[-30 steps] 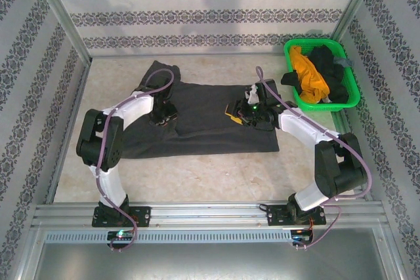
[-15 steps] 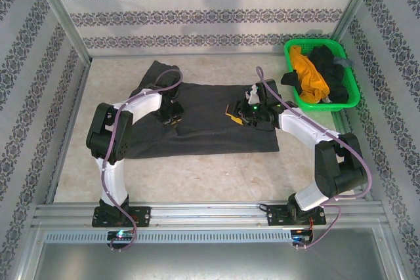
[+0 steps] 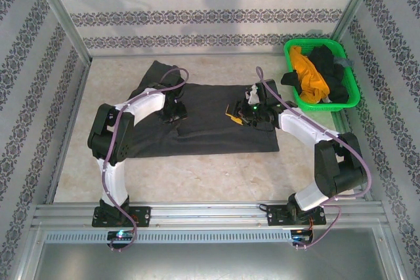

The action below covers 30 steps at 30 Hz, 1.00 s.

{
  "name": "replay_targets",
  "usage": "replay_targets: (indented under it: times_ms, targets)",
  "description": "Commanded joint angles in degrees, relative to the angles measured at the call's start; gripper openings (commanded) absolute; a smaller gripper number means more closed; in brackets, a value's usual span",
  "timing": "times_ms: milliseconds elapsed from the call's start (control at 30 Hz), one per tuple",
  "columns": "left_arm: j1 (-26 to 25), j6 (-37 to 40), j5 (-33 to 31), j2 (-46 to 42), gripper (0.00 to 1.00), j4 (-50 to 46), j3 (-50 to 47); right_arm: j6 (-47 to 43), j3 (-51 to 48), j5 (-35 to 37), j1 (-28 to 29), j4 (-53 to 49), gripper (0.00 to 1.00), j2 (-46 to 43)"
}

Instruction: Fold and stack the t-shirts

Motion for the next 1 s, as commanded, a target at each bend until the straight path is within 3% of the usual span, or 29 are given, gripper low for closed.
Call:
replay_targets:
  times_ms: [0,200,300,633,767,967]
  targets:
    - [-0.21,-0.53,-6.24,-7.58,0.53,-3.68,-1.05,-0.28,-1.55,2.36,-1.73,-2.37,0.37,-0.74]
    - [8.29,-8.91,-2.68,-19.06,0.30,-1.91,-16.39,-0.49,-5.09,9.44,-7.33,-11.39,0.25,-1.49]
    - [13.94,-10.41,1.02,-20.31,0.25,0.60,-22.45,-1.50,-4.79,12.93,-7.98,-15.37,0.22,0.37]
    - [21.77,-17.39,1.41,-14.65,0.25,4.52,-28.65,-5.12,0.89,16.55,-8.00,-22.69,0.20,13.84]
    - [24.12,-20.82,-1.44,-19.82,0.26,2.95,-35.74,-5.77,1.72,16.82,-6.32,-28.40,0.20,15.49]
    - [29.47,-19.94,-3.34,-28.41,0.26,-1.59,-41.75,-4.14,-3.34,15.91,-2.18,-32.01,0.21,11.89]
